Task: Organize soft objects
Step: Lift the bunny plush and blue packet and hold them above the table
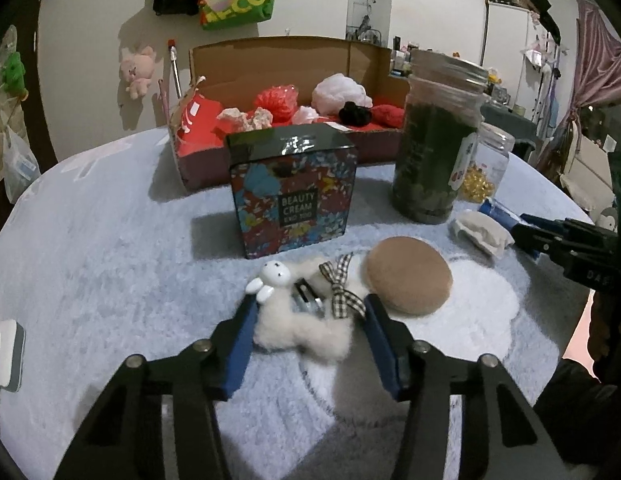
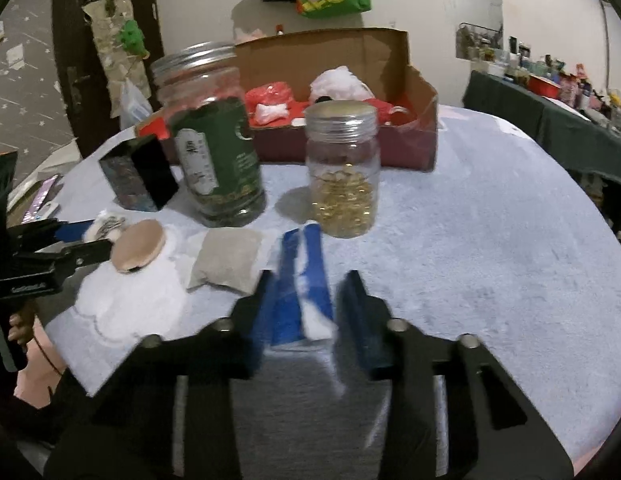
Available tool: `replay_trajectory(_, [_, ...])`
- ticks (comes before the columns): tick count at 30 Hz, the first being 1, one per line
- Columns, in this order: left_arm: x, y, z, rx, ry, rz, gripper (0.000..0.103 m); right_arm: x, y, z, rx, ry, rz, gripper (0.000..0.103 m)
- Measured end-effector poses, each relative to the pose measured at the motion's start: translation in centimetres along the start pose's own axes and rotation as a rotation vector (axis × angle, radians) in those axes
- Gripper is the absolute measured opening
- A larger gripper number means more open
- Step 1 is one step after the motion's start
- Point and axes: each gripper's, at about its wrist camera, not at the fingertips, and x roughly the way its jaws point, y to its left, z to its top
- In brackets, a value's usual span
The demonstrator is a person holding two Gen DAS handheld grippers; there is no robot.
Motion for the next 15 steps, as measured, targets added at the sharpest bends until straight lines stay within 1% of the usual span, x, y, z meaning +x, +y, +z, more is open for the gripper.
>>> replay_trajectory(1, [-0.1, 0.0, 0.0, -0.003, -0.001, 0.0, 0.049, -0.2, 0.2, 0.1, -0.008, -0.011, -0.004, 0.026])
replay_trajectory(3, [-0.5, 0.2, 0.3, -0.014, -0.008, -0.013, 0.046, -0.8, 0.6, 0.4, -0.033, -0.033, -0.016, 0.026])
replay_trajectory(8, [-1.4, -0.1, 1.2, -0.018, -0.027, -0.045, 0.043, -1.9, 0.9, 1.5, -0.037, -0.072, 0.012, 0.026])
replay_trajectory(11, [-1.8, -0.4, 1.9, -0.031, -0.034, -0.082, 0.043, -2.1, 1.0, 2.0, -0.023, -0.071, 0.056, 0.026])
replay_trajectory(15, [-2.2, -1.5, 2.8, -0.011, -0.054, -0.126, 0.043, -1.7, 1.4, 2.4, -0.019, -0.056, 0.11, 0.026])
